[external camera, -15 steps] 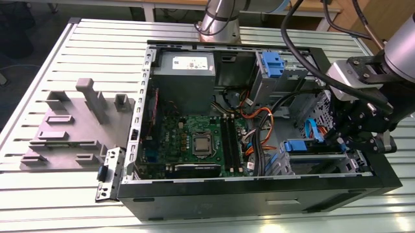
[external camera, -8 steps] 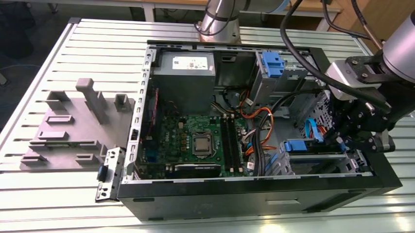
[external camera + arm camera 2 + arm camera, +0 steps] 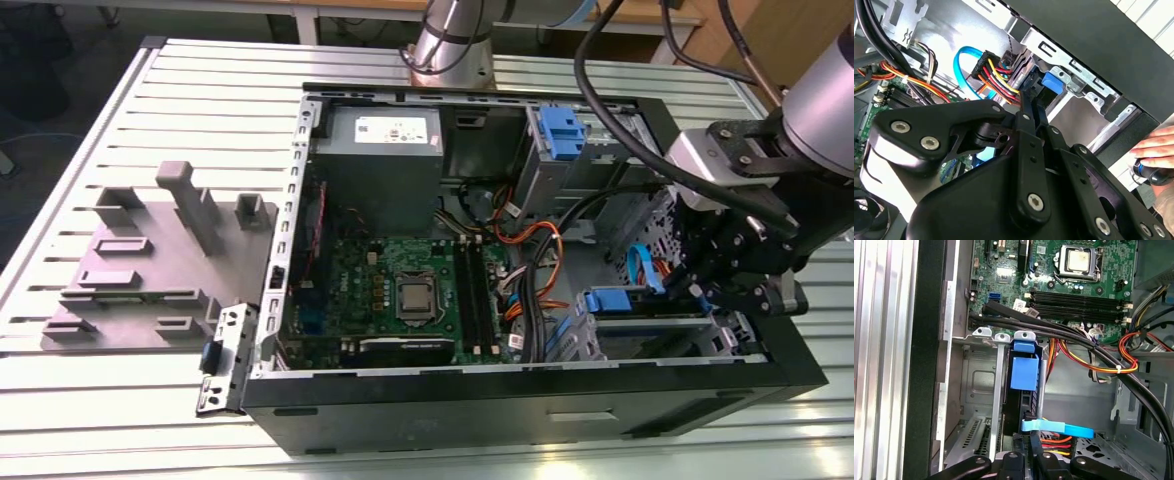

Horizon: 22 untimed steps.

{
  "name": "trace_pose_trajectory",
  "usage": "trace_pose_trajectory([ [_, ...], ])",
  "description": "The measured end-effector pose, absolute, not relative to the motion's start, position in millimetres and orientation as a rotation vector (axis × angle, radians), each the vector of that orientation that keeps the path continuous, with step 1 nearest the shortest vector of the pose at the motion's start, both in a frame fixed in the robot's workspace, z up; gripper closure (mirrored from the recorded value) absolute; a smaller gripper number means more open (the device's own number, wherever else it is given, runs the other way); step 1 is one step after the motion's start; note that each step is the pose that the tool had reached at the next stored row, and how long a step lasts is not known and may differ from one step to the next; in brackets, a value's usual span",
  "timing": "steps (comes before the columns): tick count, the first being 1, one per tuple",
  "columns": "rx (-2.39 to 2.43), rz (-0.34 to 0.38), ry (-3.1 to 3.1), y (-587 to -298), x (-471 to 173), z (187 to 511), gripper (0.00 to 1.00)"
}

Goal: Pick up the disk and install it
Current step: 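Insert the second disk wire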

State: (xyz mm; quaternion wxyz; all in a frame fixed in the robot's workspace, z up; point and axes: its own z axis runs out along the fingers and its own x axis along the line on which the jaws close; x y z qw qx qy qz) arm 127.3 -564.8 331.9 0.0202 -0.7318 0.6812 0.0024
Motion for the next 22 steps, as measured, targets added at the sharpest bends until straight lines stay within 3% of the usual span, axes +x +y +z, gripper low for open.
trace_pose_trajectory([
  [22,-2.269,0.009,2.112,-564.7,126.9,327.7,0.83],
])
